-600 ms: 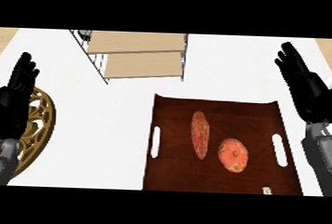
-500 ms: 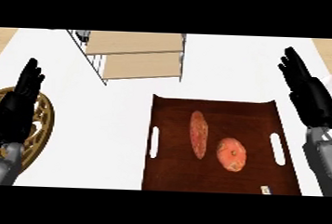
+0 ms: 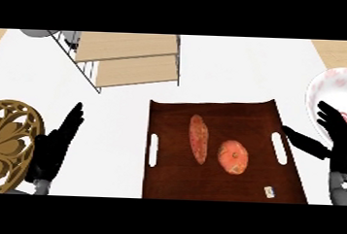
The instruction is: Pick the sweet potato from the tray and place it in the tiered shelf
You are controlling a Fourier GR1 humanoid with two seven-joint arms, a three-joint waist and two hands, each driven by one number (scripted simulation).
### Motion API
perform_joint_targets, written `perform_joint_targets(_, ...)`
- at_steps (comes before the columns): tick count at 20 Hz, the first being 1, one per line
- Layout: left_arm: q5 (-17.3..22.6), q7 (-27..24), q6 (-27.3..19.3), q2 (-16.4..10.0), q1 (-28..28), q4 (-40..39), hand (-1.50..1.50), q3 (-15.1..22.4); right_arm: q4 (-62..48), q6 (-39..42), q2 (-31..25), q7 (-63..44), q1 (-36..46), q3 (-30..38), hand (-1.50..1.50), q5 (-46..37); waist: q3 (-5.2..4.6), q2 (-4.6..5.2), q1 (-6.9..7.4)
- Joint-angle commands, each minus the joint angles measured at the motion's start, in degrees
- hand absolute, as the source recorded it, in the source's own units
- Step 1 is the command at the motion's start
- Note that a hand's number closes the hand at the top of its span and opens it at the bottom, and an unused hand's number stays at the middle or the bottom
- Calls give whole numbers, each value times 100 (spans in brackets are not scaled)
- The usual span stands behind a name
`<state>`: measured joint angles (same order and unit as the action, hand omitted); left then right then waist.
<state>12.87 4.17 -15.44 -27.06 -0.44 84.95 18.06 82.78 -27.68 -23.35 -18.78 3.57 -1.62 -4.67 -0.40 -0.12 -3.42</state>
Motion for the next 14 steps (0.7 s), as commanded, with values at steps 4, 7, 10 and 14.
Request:
perform_joint_targets(4,74,-58,494,112,41,-186,0,105,1774,-454,839,-147,-802,-889,-150,-348,32,-13,272)
perform_joint_targets(7,109,-491,819,141,-135,-813,0,-88,2237,-207,695,-606,-852,-1440,-150,-792,29,4,285)
perform_joint_targets(10,-134,-284,526,501,-316,-776,0,154,2664,203,498,-2029,-194,-1758,-150,-1116,23,6,322)
perform_joint_targets(14,75,-109,913,105,-368,-575,0,-32,2628,1072,56,-3480,45,-2188,-150,-1368,14,4,388)
